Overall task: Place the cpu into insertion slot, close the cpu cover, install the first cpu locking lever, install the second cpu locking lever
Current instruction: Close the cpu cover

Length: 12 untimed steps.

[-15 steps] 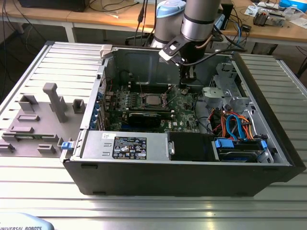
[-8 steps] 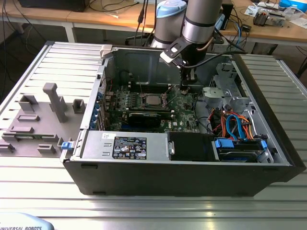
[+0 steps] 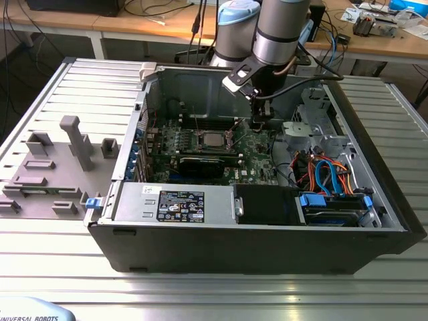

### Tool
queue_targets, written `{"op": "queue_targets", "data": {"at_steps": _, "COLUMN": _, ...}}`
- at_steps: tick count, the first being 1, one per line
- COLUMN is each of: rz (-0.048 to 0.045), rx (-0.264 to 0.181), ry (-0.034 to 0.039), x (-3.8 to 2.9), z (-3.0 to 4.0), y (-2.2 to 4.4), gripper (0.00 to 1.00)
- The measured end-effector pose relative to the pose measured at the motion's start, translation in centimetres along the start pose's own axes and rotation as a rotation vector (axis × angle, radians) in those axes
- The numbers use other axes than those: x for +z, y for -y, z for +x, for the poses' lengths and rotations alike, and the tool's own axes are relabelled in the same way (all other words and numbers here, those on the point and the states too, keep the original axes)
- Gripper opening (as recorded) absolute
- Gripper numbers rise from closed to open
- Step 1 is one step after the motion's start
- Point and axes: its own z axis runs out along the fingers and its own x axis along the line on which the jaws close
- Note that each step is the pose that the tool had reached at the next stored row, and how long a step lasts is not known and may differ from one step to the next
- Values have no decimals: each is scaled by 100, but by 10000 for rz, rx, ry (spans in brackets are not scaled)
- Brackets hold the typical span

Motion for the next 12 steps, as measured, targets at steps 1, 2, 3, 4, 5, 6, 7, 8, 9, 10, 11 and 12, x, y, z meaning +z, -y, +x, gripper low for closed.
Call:
{"op": "queue_targets", "data": {"at_steps": 1, "rz": 0, "rx": -1, "ry": -1, "x": 0, "z": 0, "y": 0, "gripper": 11}}
{"op": "queue_targets", "data": {"at_steps": 2, "rz": 0, "rx": 0, "ry": -1, "x": 1, "z": 1, "y": 11, "gripper": 11}}
{"op": "queue_targets", "data": {"at_steps": 3, "rz": 0, "rx": 0, "ry": -1, "x": 1, "z": 1, "y": 19, "gripper": 11}}
{"op": "queue_targets", "data": {"at_steps": 4, "rz": -1, "rx": 0, "ry": -1, "x": 1, "z": 1, "y": 19, "gripper": 11}}
{"op": "queue_targets", "data": {"at_steps": 5, "rz": 0, "rx": 1, "ry": -1, "x": 1, "z": 2, "y": 21, "gripper": 11}}
{"op": "queue_targets", "data": {"at_steps": 6, "rz": 0, "rx": 1, "ry": -1, "x": 1, "z": 2, "y": 23, "gripper": 11}}
{"op": "queue_targets", "data": {"at_steps": 7, "rz": 0, "rx": 0, "ry": -1, "x": 1, "z": 2, "y": 24, "gripper": 11}}
{"op": "queue_targets", "data": {"at_steps": 8, "rz": 0, "rx": 0, "ry": -1, "x": 1, "z": 3, "y": 43, "gripper": 11}}
{"op": "queue_targets", "data": {"at_steps": 9, "rz": -1, "rx": 0, "ry": -1, "x": 1, "z": 6, "y": 87, "gripper": 11}}
{"op": "queue_targets", "data": {"at_steps": 10, "rz": 0, "rx": 0, "ry": -1, "x": 1, "z": 6, "y": 88, "gripper": 11}}
{"op": "queue_targets", "data": {"at_steps": 11, "rz": 0, "rx": 0, "ry": -1, "x": 1, "z": 6, "y": 90, "gripper": 11}}
{"op": "queue_targets", "data": {"at_steps": 12, "rz": 0, "rx": 2, "ry": -1, "x": 1, "z": 6, "y": 95, "gripper": 11}}
